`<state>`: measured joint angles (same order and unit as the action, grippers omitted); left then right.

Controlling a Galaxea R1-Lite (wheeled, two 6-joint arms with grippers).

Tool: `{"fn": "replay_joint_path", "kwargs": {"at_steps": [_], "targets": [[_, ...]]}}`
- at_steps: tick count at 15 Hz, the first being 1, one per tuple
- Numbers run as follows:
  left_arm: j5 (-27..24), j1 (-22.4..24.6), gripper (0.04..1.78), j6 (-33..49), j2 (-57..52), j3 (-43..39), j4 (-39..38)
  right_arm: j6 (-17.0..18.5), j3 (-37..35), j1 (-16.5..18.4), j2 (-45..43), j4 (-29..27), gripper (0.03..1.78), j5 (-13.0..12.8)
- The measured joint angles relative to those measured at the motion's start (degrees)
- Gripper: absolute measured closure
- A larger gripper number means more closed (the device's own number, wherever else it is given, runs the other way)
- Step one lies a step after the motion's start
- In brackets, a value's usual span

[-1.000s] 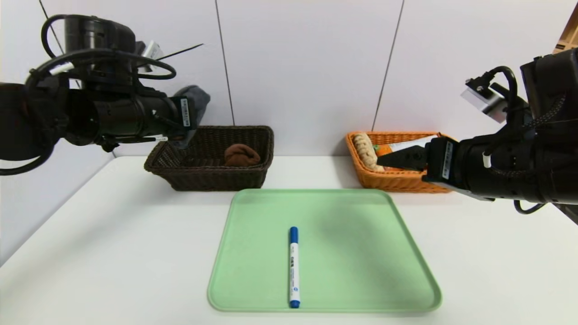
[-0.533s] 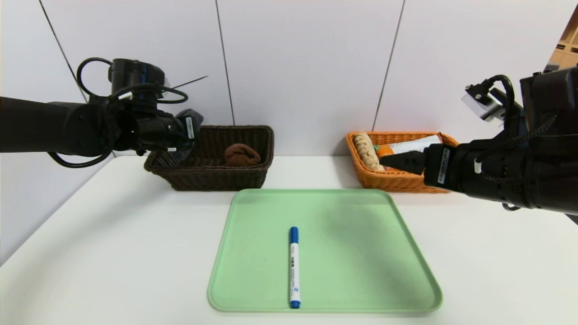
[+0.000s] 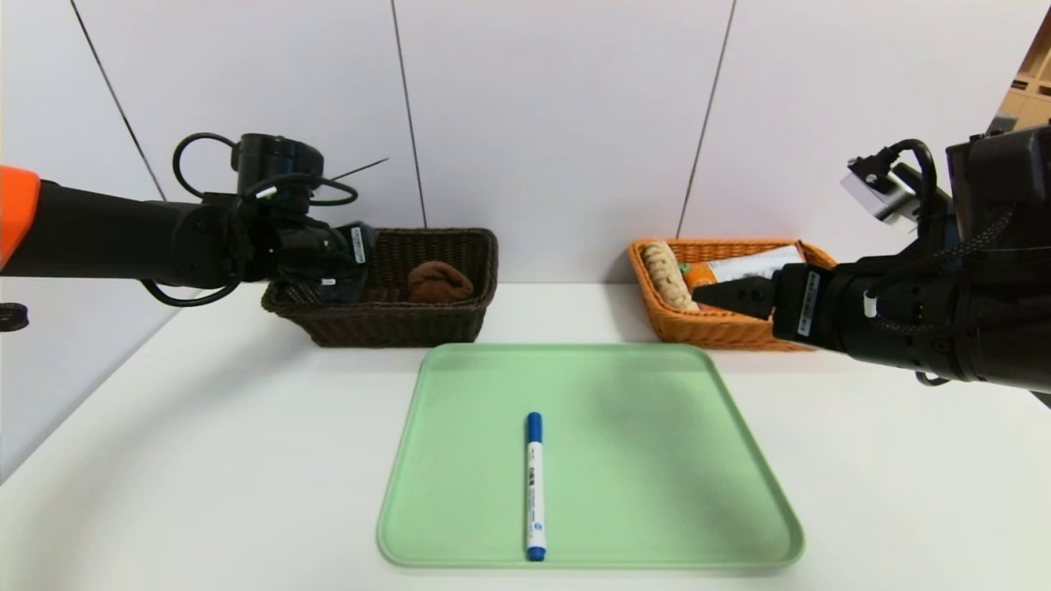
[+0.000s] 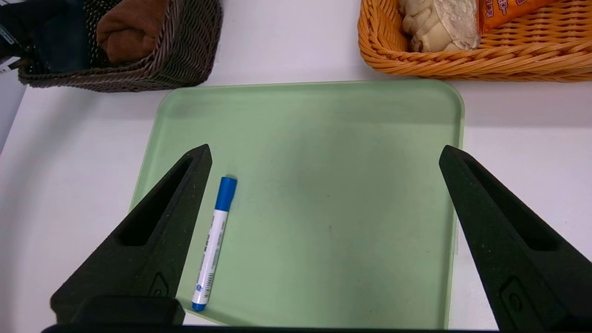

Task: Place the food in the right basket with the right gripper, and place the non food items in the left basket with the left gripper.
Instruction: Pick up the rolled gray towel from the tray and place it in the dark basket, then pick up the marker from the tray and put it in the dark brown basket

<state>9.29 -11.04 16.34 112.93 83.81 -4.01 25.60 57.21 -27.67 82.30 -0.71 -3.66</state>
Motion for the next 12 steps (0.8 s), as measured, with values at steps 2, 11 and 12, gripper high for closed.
{"fn": "replay_joint_path", "kwargs": {"at_steps": [2,11,12], "targets": [[0.02,0.13,0.66,-0.05,-0.32,0.04,0.0,0.06,0.0,0.02,0.0,0.0,0.11,0.05],[1.29,-15.24,0.29,2.12,-13.3,3.6,17.46,0.37,0.01,0.17,0.26,-0.23,0.11,0.07],[2.83,-18.83,0.27,5.0,-14.07,4.91,23.6,0.37,0.0,0.15,0.28,-0.28,0.11,0.09]]}}
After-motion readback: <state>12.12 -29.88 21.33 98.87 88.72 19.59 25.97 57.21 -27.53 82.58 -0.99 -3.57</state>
